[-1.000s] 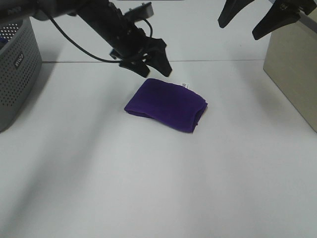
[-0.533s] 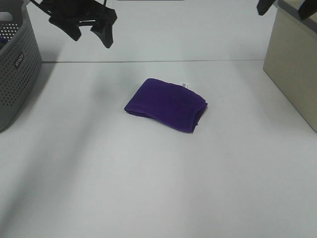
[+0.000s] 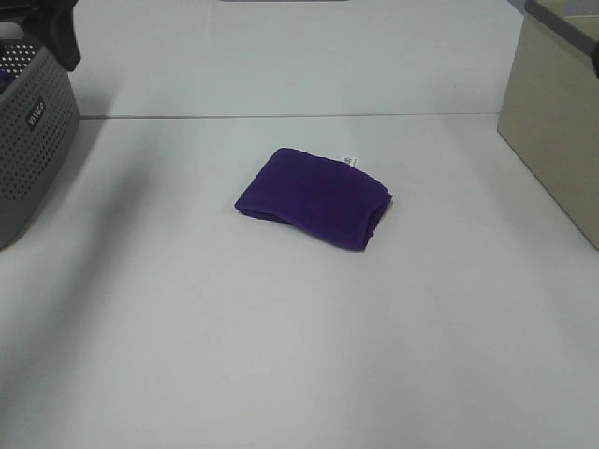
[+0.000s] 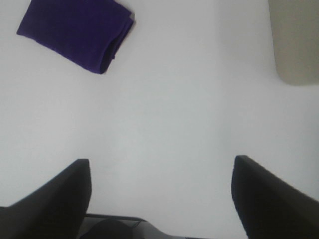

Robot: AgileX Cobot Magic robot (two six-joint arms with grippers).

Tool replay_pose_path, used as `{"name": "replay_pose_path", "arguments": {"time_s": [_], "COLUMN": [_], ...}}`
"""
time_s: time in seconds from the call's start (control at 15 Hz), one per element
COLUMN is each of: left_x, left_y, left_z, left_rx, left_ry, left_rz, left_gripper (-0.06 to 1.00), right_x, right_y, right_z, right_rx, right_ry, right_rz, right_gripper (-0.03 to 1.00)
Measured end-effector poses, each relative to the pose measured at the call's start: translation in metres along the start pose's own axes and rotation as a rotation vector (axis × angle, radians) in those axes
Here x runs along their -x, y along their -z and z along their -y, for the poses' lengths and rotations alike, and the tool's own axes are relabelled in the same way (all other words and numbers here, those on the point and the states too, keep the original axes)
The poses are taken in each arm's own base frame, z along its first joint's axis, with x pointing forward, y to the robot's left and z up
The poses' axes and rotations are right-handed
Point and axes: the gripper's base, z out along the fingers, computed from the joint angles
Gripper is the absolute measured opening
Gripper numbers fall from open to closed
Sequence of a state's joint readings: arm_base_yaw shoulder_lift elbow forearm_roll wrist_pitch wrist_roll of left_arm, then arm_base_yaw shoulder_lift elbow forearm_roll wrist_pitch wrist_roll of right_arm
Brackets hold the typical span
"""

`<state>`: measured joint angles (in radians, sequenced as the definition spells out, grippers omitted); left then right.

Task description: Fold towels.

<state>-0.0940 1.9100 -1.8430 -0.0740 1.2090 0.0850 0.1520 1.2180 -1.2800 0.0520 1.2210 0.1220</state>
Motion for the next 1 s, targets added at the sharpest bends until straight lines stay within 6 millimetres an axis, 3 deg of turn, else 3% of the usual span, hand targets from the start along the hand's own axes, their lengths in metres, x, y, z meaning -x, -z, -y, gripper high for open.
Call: {"name": "replay_pose_path", "arguments": {"time_s": [0.13,0.2,0.27,0.4,0.53,0.73,0.8,1.0], "left_x": [-0.05,-0.076,-0.091,-0.151,-0.209,-0.283,-0.323,-0.358], "left_y": [0.022,0.042,0.051,0.083,0.1,0.12,0.13,0.131], "left_z": [-0.008,-0.011,-0.013,-0.008,0.0,0.01,0.016,0.022], "left_rx": [0.006,0.019,0.025,0.046,0.07,0.124,0.138,0.148], "left_ry": [0.043,0.068,0.084,0.105,0.091,0.064,0.055,0.049], "left_rz": [-0.033,0.015,0.033,0.118,0.163,0.305,0.436,0.538], "left_gripper": [0.77,0.77,0.77,0.77,0.77,0.77,0.77,0.77], "right_x": [-0.053,-0.082,-0.095,-0.151,-0.195,-0.234,-0.246,-0.261], "right_y": [0.024,0.029,0.03,0.041,0.05,0.063,0.068,0.073], "right_z": [0.006,0.008,0.008,0.009,0.009,0.018,0.027,0.034], "right_rx": [0.015,0.036,0.052,0.141,0.229,0.21,0.115,0.057], "right_ry": [-0.001,-0.021,-0.031,-0.052,-0.061,-0.019,0.054,0.113], "right_rz": [0.052,0.068,0.073,0.156,0.272,0.453,0.544,0.634], "right_gripper": [0.76,0.76,0.76,0.76,0.76,0.76,0.76,0.76]}}
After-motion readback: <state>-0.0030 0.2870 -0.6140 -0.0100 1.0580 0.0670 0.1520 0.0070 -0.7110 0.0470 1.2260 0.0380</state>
